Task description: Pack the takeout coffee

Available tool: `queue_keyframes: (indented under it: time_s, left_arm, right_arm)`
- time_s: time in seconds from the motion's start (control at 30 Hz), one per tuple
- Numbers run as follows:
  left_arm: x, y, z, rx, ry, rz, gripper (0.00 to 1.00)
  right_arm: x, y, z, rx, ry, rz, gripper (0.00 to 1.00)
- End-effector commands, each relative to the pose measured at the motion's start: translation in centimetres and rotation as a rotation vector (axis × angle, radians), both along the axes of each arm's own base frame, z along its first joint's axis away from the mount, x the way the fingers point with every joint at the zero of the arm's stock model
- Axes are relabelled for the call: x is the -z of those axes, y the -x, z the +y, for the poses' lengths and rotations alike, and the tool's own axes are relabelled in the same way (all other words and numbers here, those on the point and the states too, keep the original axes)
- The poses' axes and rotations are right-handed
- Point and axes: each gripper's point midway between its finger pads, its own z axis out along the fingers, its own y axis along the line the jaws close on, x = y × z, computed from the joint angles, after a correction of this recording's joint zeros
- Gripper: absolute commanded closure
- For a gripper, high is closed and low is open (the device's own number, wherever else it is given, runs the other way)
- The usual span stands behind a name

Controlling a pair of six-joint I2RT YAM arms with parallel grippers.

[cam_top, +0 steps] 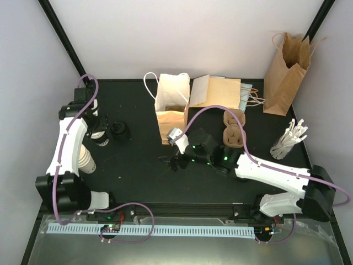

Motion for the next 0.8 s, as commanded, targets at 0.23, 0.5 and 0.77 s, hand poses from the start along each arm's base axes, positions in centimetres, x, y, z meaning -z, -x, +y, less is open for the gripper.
queue_keyframes:
  time_s: [0.23,0.5,0.77]
  left_arm:
    - [0.3,-5.5,1.1,0.074,-0.032,0.07,0.51]
    - [1.7,-5.9,1.7,0.053,-0.041,0.135,0.62]
    - [2.4,-5.7,1.6,0.05,-0.03,0.18,0.89]
  right_arm:
    - [-1.5,1.1,-1.6,-0.011,-0.041,-0.002,0.0]
    - [-1.2,1.2,-1.8,-0.007,-0.033,0.003,0.0]
    - [-1.3,1.2,-2.0,-0.003,-0.03,0.0,0.0]
